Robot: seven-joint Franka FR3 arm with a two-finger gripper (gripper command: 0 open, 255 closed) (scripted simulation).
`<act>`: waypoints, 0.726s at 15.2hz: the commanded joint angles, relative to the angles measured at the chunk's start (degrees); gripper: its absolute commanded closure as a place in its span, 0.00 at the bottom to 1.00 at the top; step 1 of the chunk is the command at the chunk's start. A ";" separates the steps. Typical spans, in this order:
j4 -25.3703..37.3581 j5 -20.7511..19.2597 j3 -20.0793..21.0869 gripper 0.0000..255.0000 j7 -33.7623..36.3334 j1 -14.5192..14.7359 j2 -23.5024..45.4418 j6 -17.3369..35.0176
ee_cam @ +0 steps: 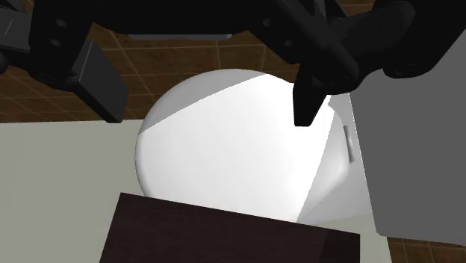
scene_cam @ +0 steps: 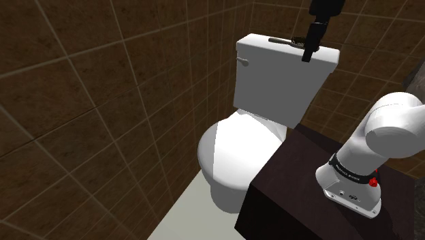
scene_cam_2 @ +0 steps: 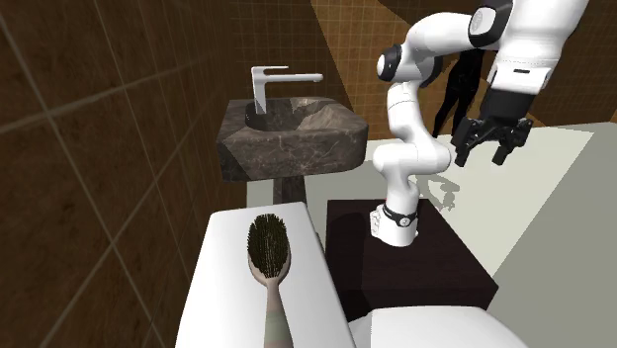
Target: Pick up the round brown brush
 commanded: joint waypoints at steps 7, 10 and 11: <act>2.15 -5.29 -6.48 0.00 -6.83 -2.53 5.97 3.91; 4.08 -7.40 -9.58 0.00 -10.11 -3.65 9.66 5.89; 4.85 -8.02 -10.59 0.00 -11.19 -3.99 10.98 6.53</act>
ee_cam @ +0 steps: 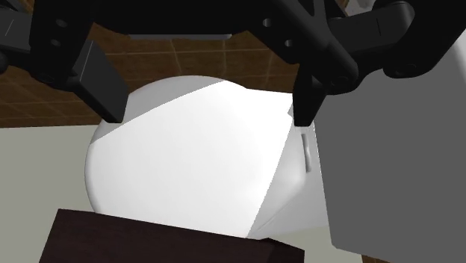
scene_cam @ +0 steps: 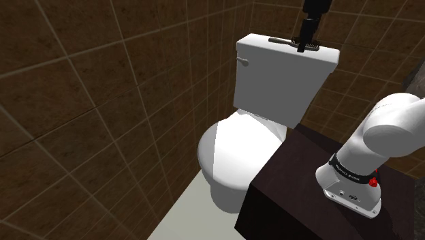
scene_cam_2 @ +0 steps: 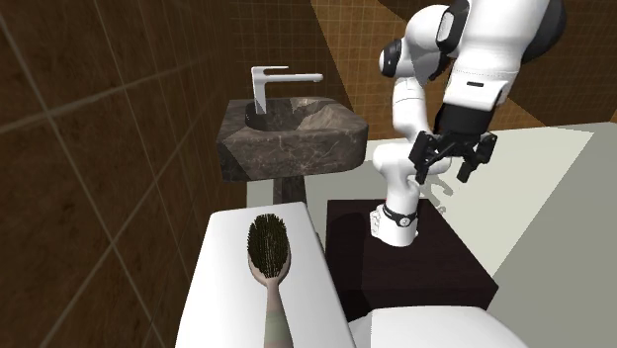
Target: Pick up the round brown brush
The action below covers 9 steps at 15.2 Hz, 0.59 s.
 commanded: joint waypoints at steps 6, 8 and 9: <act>6.62 -3.25 -6.97 0.00 -7.71 -2.11 9.93 4.12; 9.12 -3.61 -8.88 0.00 -9.91 -2.57 13.19 5.14; 10.46 -3.68 -9.82 0.00 -11.03 -2.80 14.89 5.62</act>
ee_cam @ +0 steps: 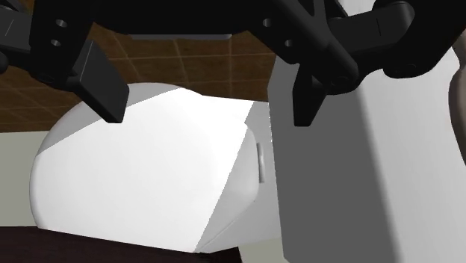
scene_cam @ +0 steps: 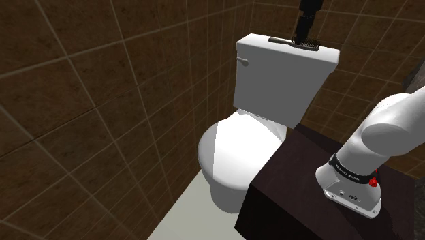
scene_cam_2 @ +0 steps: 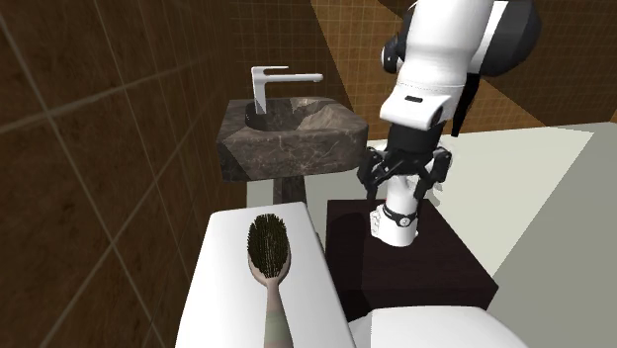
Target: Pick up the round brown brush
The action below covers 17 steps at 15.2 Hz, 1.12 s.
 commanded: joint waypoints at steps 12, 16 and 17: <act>22.87 5.07 -10.68 0.00 -15.81 -4.38 25.09 2.85; 33.43 9.24 -12.59 0.00 -20.87 -7.66 34.77 1.45; 36.47 10.40 -12.90 0.00 -22.06 -8.73 37.36 0.83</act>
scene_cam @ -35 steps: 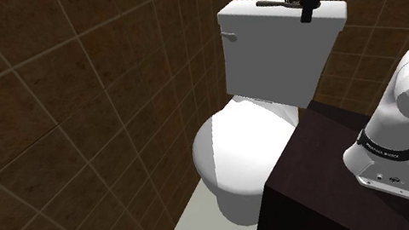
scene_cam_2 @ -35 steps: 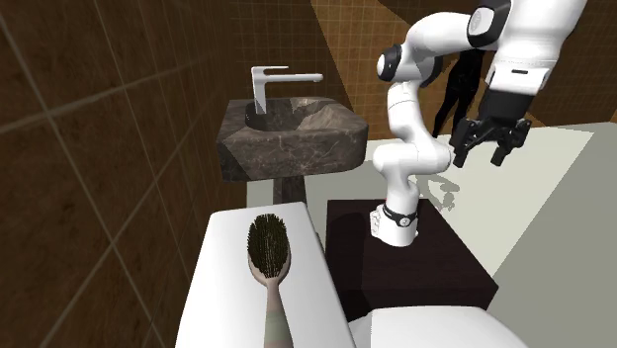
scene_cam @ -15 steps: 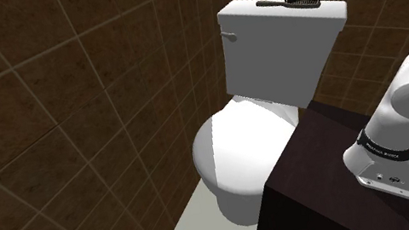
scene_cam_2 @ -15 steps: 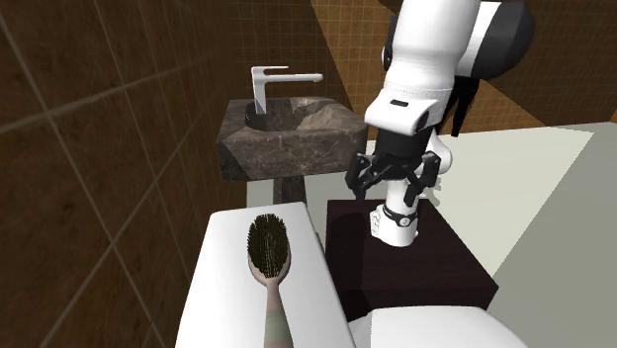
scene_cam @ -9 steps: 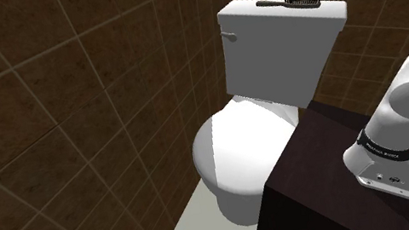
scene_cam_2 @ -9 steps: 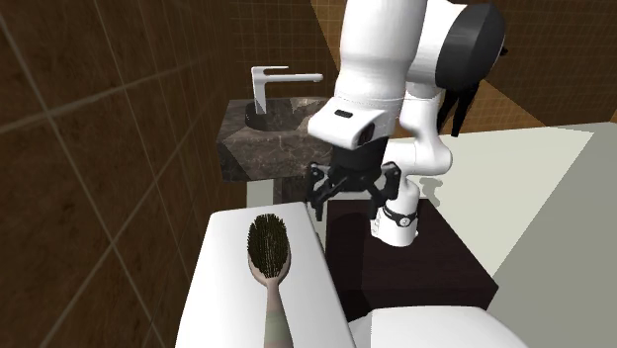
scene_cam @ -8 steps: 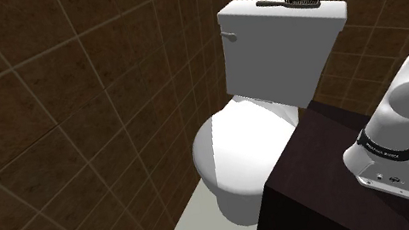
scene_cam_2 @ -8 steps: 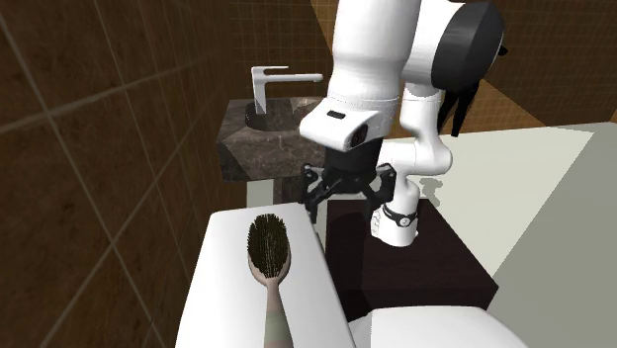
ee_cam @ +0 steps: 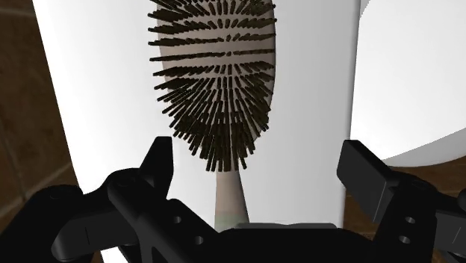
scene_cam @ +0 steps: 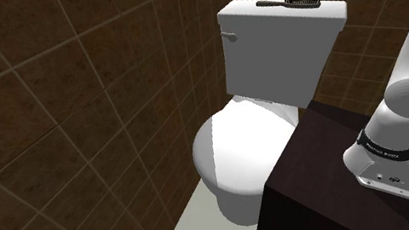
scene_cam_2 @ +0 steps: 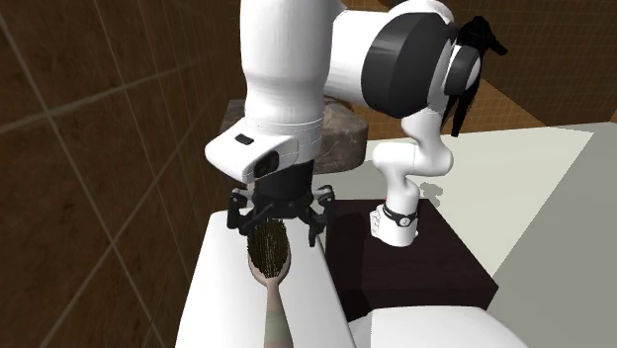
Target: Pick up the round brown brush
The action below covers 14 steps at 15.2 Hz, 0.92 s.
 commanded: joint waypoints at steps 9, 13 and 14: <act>-0.46 1.88 -0.33 0.00 -1.85 -1.63 4.32 4.53; -0.21 1.98 -0.31 1.00 -1.87 -1.67 4.54 4.48; -0.21 1.98 -0.31 1.00 -1.86 -1.67 4.54 4.48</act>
